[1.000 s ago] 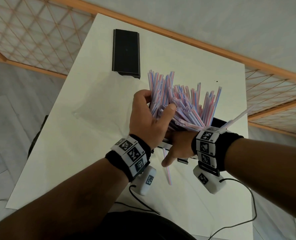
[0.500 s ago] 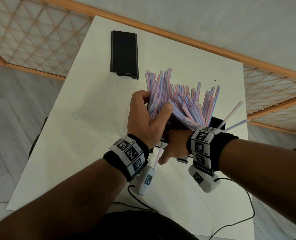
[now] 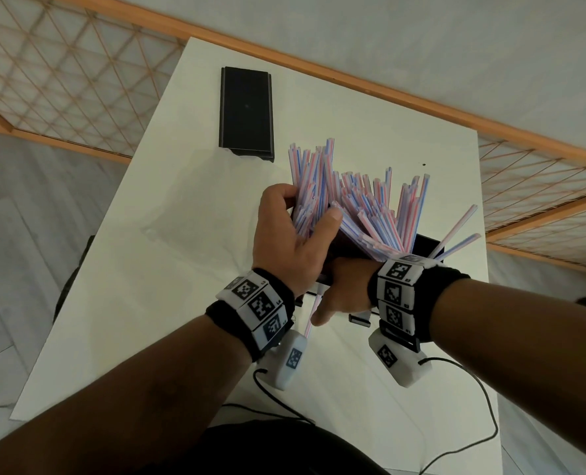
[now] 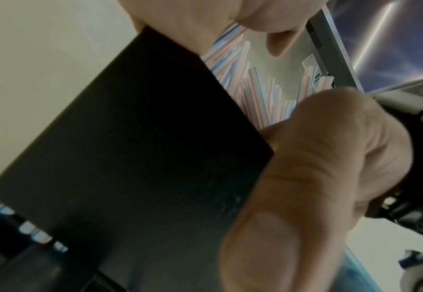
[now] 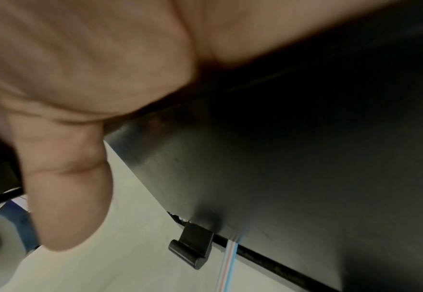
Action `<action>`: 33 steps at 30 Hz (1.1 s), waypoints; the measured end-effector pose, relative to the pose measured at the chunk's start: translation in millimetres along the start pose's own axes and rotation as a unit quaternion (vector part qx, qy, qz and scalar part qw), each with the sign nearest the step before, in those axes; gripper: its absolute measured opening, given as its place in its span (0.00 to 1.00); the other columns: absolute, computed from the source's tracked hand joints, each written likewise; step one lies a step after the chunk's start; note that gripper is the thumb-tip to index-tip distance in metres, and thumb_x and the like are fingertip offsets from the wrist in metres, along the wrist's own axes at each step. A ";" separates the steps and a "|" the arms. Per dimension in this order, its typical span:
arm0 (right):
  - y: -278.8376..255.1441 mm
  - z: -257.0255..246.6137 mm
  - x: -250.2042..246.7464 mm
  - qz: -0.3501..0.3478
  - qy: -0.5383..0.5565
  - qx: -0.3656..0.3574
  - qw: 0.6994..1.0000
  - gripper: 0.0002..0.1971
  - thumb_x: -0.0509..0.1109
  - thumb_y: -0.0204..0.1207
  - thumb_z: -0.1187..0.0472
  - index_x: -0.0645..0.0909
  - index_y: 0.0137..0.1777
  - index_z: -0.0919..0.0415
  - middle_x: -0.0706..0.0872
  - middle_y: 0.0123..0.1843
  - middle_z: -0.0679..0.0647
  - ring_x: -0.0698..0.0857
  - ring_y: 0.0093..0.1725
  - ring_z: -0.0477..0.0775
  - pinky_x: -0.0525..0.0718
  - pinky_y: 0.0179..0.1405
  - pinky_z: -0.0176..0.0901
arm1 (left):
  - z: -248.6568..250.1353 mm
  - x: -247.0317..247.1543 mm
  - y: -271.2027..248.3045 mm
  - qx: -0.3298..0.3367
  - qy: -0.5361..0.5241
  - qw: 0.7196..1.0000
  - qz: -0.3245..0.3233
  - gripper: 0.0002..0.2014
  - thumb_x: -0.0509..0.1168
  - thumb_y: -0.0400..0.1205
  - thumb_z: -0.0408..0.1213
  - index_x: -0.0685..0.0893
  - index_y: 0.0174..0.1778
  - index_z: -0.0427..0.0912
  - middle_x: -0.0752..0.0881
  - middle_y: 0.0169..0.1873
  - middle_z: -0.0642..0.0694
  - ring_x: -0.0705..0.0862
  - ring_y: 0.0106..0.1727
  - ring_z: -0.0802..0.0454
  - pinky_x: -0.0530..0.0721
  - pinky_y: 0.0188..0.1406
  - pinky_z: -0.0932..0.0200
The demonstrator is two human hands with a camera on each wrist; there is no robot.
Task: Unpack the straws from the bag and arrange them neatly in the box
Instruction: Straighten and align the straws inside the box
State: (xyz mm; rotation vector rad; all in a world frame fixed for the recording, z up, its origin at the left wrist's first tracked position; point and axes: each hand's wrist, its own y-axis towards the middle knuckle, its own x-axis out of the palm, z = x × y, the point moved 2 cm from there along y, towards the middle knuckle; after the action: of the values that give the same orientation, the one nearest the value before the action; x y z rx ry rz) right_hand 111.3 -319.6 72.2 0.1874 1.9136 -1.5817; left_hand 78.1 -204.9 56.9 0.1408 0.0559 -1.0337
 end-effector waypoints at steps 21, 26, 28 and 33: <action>2.4 5.2 3.9 -0.036 0.041 -0.010 0.998 0.41 0.79 0.64 0.36 0.74 0.77 0.50 0.83 0.70 0.49 0.81 0.68 0.57 0.77 0.72 0.55 | -0.9 1.2 0.5 -0.012 0.025 1.000 -0.008 0.28 0.67 0.73 0.63 0.74 0.59 0.47 0.83 0.55 0.46 0.85 0.55 0.53 0.80 0.50 0.74; 8.7 4.3 3.1 -0.065 0.084 -0.011 0.994 0.44 0.81 0.65 0.40 0.71 0.81 0.51 0.76 0.78 0.50 0.73 0.76 0.57 0.69 0.76 0.51 | -0.7 -0.3 -0.6 -0.007 0.024 1.000 -0.009 0.28 0.67 0.73 0.62 0.74 0.59 0.45 0.83 0.54 0.46 0.85 0.53 0.54 0.79 0.48 0.75; 11.9 6.0 3.2 -0.079 0.088 -0.007 0.993 0.45 0.81 0.65 0.40 0.70 0.81 0.53 0.75 0.79 0.51 0.72 0.77 0.58 0.69 0.77 0.52 | 0.9 0.3 -0.9 -0.008 0.024 1.000 -0.009 0.27 0.67 0.72 0.62 0.74 0.58 0.46 0.82 0.54 0.46 0.84 0.52 0.59 0.77 0.47 0.78; 16.3 8.7 7.5 -0.059 0.093 -0.033 0.993 0.55 0.82 0.53 0.36 0.68 0.82 0.52 0.73 0.81 0.50 0.69 0.80 0.59 0.66 0.80 0.56 | 2.9 1.1 -0.2 -0.016 0.022 1.000 -0.013 0.29 0.66 0.71 0.64 0.73 0.58 0.46 0.82 0.54 0.46 0.84 0.53 0.56 0.77 0.47 0.78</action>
State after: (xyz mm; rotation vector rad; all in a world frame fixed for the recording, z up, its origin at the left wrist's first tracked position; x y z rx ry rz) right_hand 116.7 -325.4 53.9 0.2031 2.1522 -1.6242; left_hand 78.5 -206.3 59.6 0.1339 0.1136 -1.0548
